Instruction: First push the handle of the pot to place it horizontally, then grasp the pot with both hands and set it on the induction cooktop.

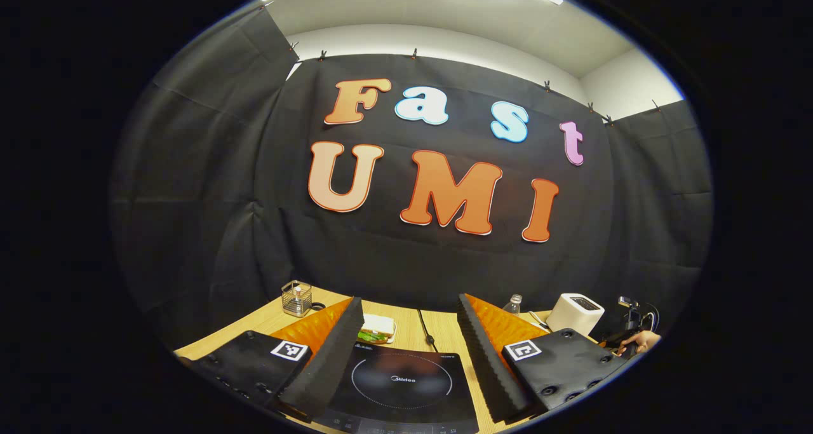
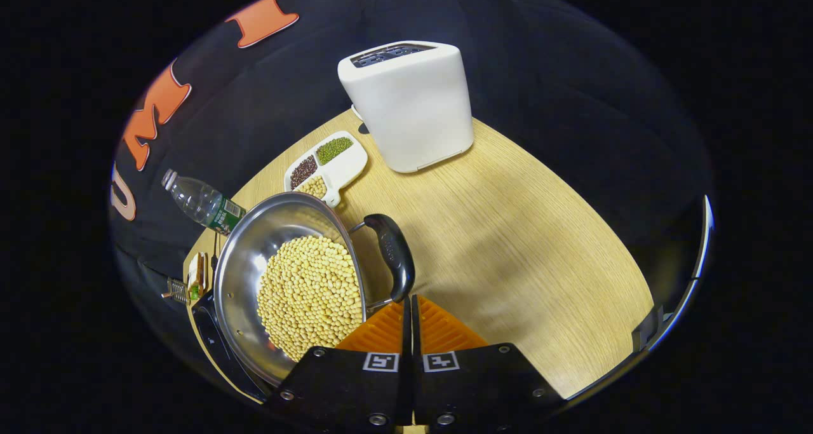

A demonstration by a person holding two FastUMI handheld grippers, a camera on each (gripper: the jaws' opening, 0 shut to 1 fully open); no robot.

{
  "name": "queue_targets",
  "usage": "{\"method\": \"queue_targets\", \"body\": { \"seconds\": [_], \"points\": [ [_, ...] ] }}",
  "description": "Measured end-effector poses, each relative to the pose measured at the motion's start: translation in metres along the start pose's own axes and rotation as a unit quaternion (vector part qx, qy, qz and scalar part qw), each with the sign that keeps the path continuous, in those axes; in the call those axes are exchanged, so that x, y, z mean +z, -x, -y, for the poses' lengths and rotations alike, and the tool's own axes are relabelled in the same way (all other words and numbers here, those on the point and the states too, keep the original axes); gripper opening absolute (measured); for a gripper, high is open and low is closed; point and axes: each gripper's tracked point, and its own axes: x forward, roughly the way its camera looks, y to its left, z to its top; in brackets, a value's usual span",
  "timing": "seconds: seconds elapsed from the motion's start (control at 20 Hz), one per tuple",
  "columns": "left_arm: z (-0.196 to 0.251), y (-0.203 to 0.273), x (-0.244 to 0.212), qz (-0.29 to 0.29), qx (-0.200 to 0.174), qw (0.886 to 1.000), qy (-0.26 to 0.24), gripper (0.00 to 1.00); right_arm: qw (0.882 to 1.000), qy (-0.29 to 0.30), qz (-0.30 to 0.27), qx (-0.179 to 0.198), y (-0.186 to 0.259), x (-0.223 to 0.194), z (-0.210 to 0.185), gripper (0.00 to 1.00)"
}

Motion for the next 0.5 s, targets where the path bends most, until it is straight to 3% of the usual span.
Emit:
{"method": "queue_targets", "body": {
  "seconds": [0.5],
  "points": [
    [0.036, -0.028, -0.057, -0.066, -0.035, 0.997, -0.012, 0.96, 1.0, 0.007, 0.01, 0.014, -0.019, 0.022, -0.009, 0.0]
  ]
}}
